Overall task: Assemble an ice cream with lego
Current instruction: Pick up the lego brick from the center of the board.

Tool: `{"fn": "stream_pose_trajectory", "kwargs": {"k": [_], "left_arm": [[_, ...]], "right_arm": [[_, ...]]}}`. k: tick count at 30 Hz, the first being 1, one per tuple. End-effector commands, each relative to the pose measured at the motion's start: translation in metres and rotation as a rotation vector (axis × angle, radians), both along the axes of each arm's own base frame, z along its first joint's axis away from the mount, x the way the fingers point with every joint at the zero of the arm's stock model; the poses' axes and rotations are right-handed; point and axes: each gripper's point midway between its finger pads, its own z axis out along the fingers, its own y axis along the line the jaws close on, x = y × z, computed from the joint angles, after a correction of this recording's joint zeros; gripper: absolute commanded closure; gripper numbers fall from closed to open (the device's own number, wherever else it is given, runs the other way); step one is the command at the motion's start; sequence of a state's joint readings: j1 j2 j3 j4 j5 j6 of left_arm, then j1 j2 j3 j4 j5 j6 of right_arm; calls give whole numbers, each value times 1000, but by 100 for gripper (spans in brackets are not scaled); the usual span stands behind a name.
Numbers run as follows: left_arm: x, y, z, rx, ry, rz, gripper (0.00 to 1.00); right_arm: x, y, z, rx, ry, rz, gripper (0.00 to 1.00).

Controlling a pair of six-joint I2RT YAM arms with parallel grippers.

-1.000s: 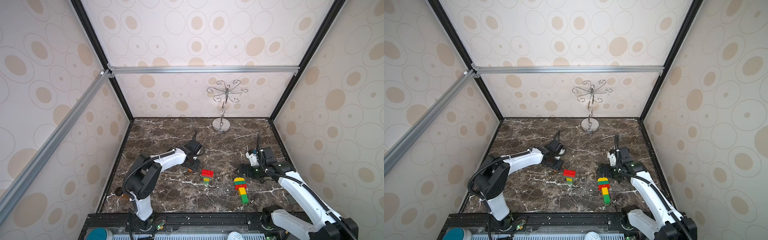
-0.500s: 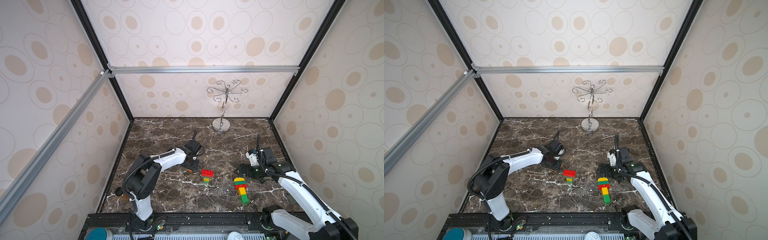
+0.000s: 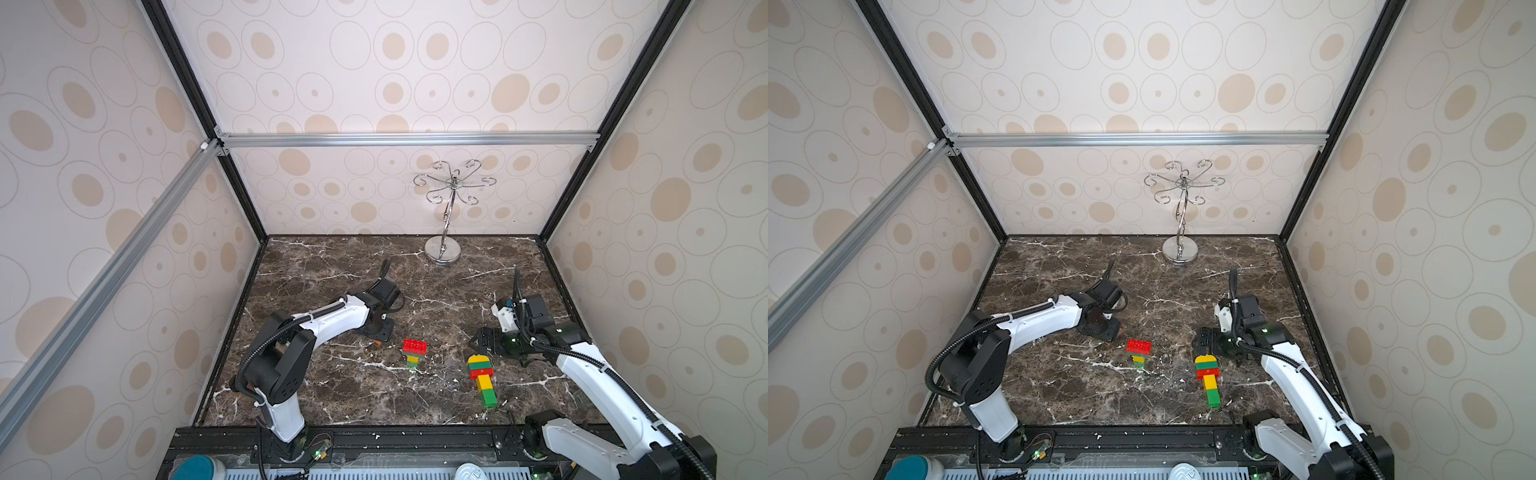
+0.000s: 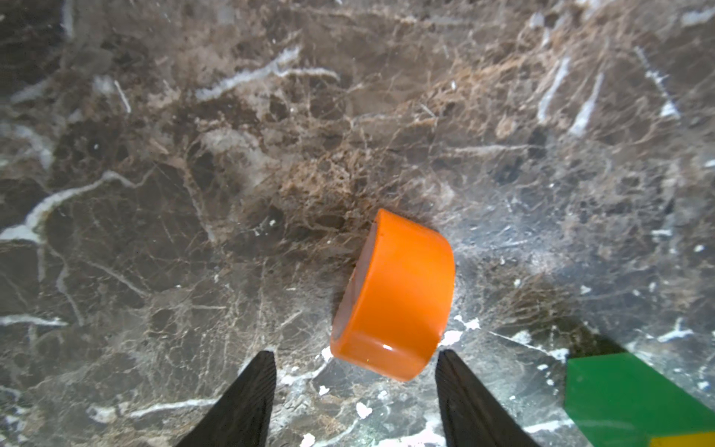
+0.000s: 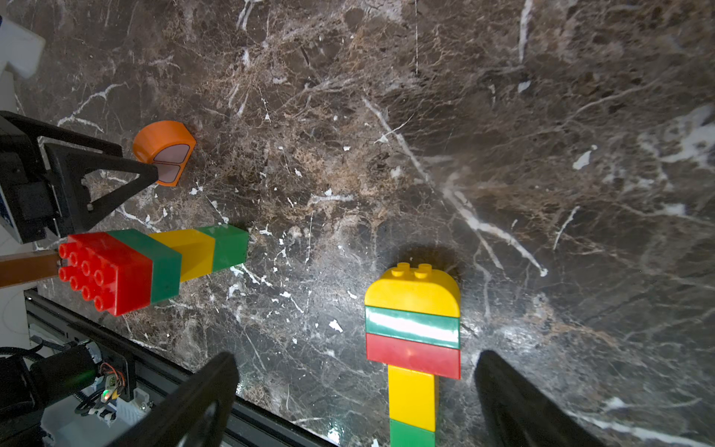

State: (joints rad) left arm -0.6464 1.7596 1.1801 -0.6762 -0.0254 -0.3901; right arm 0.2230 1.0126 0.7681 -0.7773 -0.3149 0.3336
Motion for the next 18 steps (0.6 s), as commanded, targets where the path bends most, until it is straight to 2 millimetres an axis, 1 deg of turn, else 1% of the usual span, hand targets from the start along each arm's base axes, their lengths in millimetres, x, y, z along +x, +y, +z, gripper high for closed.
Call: {"fn": "stream_pose_trajectory", "kwargs": {"k": [1, 2, 5, 9, 12, 15, 18], "left_arm": [[11, -1, 6, 39, 4, -39, 36], [11, -2, 4, 44, 16, -56, 38], [12, -2, 0, 69, 35, -89, 38], [12, -3, 0, 71, 38, -122, 39], [12, -3, -2, 76, 36, -138, 42], [13, -4, 1, 77, 18, -158, 43], [14, -11, 6, 64, -2, -191, 44]], "right_arm": [[-2, -2, -3, -5, 10, 4, 2], [-2, -2, -3, -5, 11, 5, 1], [-2, -2, -3, -5, 10, 3, 2], [-2, -2, -3, -6, 8, 2, 2], [-2, -2, -3, -6, 8, 2, 1], [-2, -2, -3, -7, 10, 1, 2], [-2, -2, -4, -9, 12, 3, 1]]}}
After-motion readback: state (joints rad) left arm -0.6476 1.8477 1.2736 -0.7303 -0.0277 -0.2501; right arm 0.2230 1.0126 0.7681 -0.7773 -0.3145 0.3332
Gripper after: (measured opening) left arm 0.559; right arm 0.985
